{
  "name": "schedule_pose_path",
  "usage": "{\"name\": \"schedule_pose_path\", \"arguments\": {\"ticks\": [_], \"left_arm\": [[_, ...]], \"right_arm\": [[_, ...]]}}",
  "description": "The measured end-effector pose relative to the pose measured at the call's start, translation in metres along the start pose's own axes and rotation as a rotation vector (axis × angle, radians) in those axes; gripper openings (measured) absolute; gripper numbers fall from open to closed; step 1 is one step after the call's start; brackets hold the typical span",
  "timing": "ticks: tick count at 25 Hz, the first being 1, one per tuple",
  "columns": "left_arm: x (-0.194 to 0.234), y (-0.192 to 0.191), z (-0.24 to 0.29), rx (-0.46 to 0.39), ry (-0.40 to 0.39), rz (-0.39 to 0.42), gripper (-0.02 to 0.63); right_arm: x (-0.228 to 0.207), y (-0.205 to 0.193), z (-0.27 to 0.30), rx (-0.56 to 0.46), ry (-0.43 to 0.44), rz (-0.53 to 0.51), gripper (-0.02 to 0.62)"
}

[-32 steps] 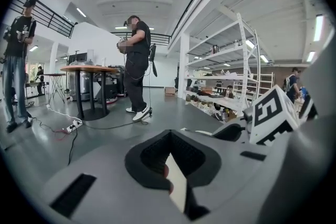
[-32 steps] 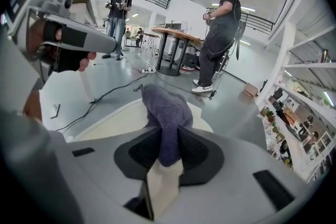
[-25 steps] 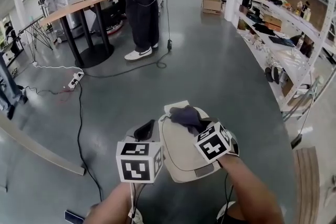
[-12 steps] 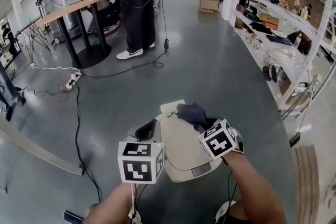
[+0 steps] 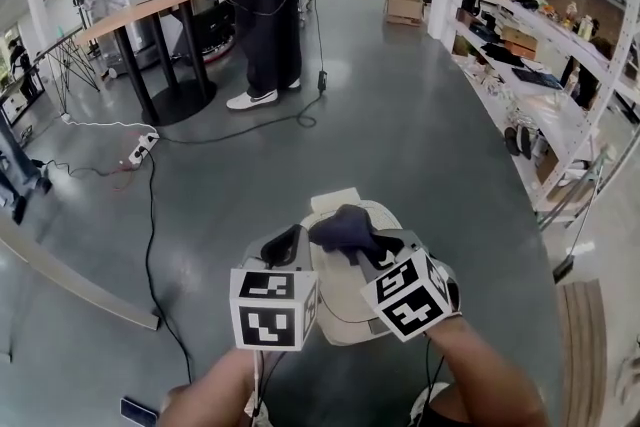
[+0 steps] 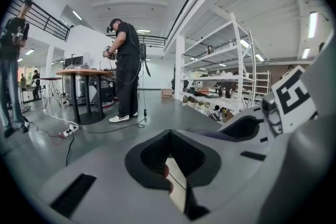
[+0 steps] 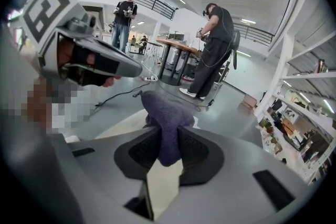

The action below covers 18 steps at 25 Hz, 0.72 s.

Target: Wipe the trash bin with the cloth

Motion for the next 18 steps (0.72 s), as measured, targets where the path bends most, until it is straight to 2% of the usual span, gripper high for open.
{"name": "schedule_pose_path", "arguments": {"ticks": [11,18], "left_arm": [[0.022,-0.009,-0.017,0.011,0.040,0.008,0.000],[0.020,-0.013,-0.025,0.012,0.026,-0.002,0.000]], "right_arm": [[0.065,-0.005,-0.005,0.035,0.168,-0.065,0.086],[0.090,-0.021,0.002,0.099,0.182,-0.128,0.086]]}}
Point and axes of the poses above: the fingertips, and each gripper's own axes: z forward along the fingers, x to its left, y out of its top, the point moved 10 cm from there along -z, backward along the fingers, and after that the axes turned 9 degrees about z, right-handed, at the moved point
